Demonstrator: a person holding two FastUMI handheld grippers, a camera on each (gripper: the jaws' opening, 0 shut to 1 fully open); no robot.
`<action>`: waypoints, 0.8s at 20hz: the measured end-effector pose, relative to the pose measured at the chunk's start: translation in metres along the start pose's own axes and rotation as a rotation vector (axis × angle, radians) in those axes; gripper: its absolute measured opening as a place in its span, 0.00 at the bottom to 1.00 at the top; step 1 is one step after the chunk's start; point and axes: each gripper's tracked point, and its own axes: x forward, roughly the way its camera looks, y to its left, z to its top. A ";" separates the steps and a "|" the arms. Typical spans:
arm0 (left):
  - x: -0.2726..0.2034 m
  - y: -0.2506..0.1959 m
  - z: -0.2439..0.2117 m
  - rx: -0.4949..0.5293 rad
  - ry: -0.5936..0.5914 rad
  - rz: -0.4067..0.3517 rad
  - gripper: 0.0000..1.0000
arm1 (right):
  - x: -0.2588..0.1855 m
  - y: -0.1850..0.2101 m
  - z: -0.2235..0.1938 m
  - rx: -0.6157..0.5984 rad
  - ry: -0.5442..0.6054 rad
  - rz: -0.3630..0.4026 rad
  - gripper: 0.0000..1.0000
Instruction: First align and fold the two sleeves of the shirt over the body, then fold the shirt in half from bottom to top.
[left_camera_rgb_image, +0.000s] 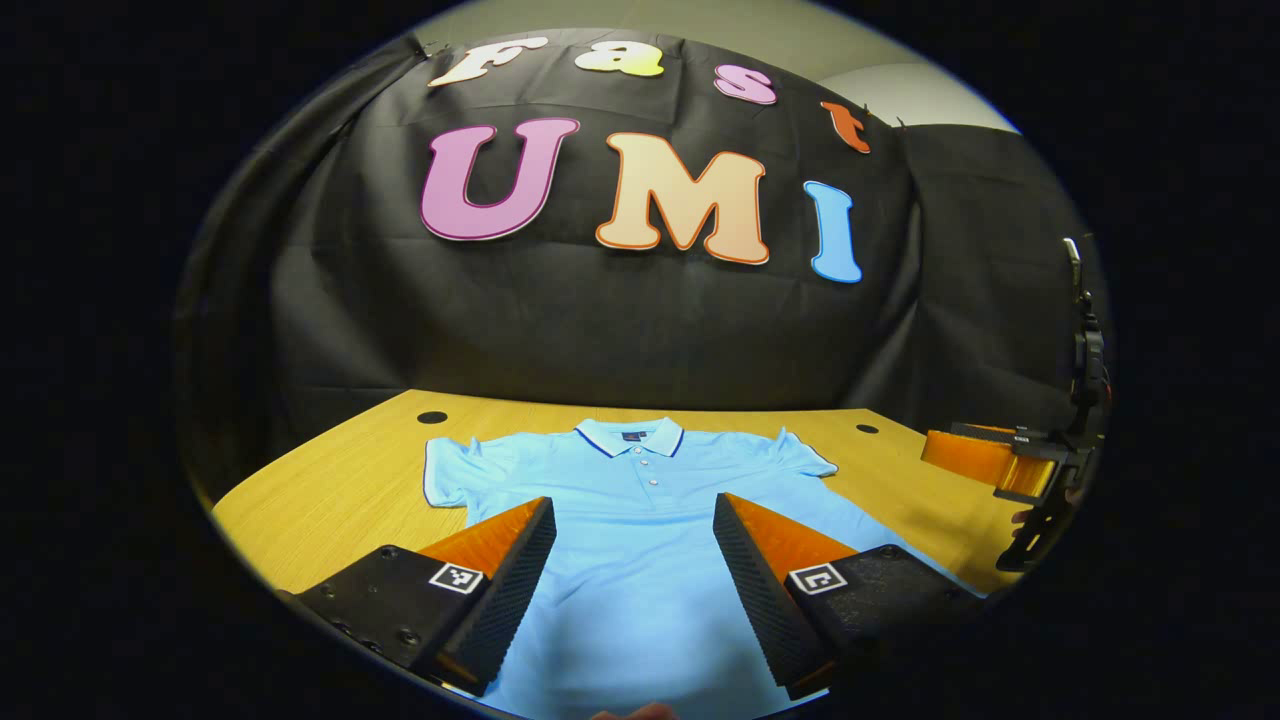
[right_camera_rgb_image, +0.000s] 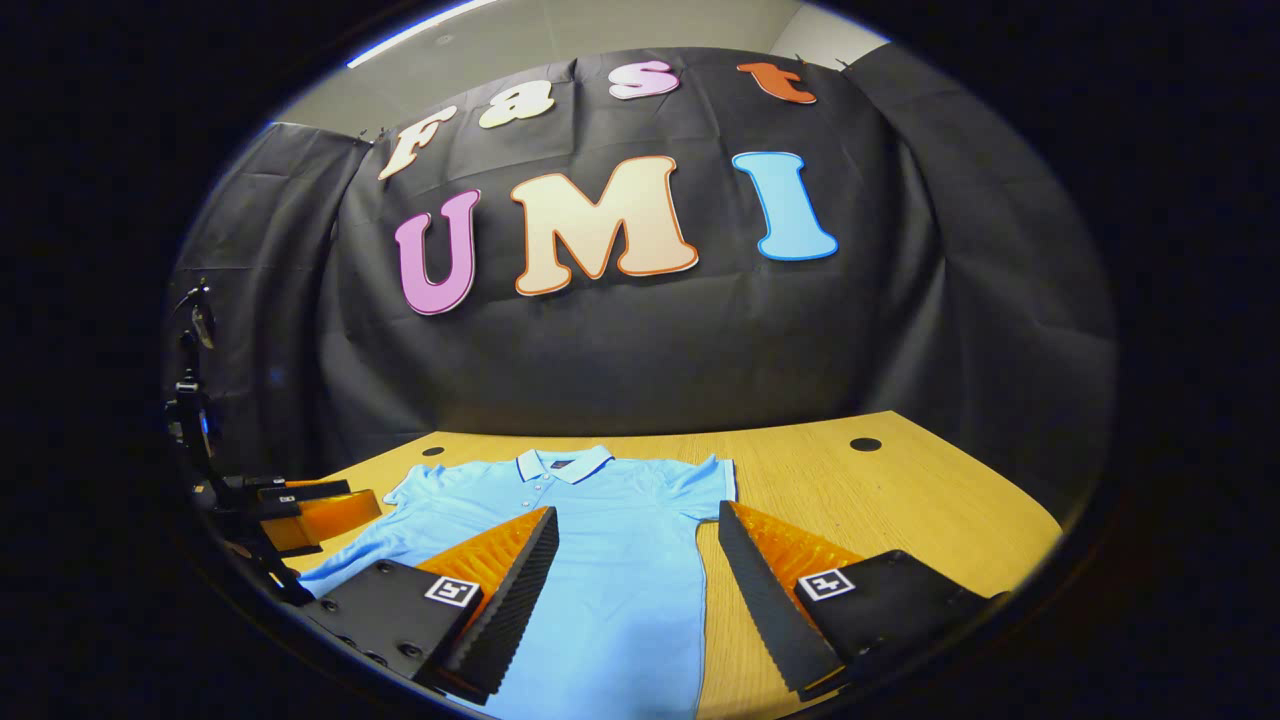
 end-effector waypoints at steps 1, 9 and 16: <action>-0.001 0.006 -0.001 0.000 0.005 0.009 0.94 | 0.008 0.000 0.000 -0.002 0.012 0.003 0.99; 0.000 0.029 -0.011 0.003 0.034 0.053 0.94 | 0.083 -0.016 -0.008 -0.102 0.195 0.007 0.99; 0.001 0.040 -0.016 -0.033 0.048 0.066 0.94 | 0.150 -0.029 -0.028 -0.111 0.354 -0.026 0.99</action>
